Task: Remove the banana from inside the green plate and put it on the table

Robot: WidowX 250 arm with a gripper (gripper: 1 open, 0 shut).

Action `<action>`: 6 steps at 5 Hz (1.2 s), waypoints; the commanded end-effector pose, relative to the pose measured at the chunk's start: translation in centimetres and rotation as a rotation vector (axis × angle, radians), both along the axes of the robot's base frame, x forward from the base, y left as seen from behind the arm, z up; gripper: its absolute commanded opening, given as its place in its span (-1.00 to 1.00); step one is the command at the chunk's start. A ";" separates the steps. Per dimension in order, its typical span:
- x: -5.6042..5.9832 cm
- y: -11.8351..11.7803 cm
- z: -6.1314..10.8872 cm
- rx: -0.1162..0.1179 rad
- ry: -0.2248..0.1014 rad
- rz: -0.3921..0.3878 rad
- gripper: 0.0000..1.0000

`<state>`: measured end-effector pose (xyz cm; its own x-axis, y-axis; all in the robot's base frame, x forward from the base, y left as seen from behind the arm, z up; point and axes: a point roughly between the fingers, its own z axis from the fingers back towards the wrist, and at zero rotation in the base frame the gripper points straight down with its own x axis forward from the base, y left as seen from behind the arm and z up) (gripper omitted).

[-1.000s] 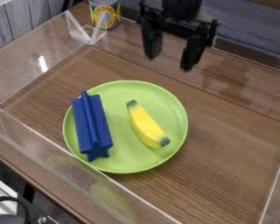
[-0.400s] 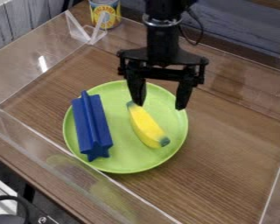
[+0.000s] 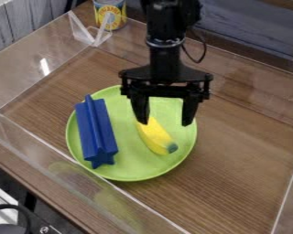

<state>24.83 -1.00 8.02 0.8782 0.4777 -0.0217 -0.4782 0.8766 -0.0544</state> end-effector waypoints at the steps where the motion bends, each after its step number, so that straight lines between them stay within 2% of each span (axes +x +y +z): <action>1: 0.3 0.3 -0.3 -0.004 -0.038 0.066 1.00; 3: 0.2 0.7 -2.4 -0.005 -0.047 0.172 1.00; 5: 0.7 0.9 -3.3 0.006 -0.032 0.164 1.00; 6: 0.9 0.9 -3.3 0.003 -0.032 0.156 1.00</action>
<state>24.84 -0.29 3.92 0.7966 0.6041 -0.0210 -0.6044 0.7952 -0.0491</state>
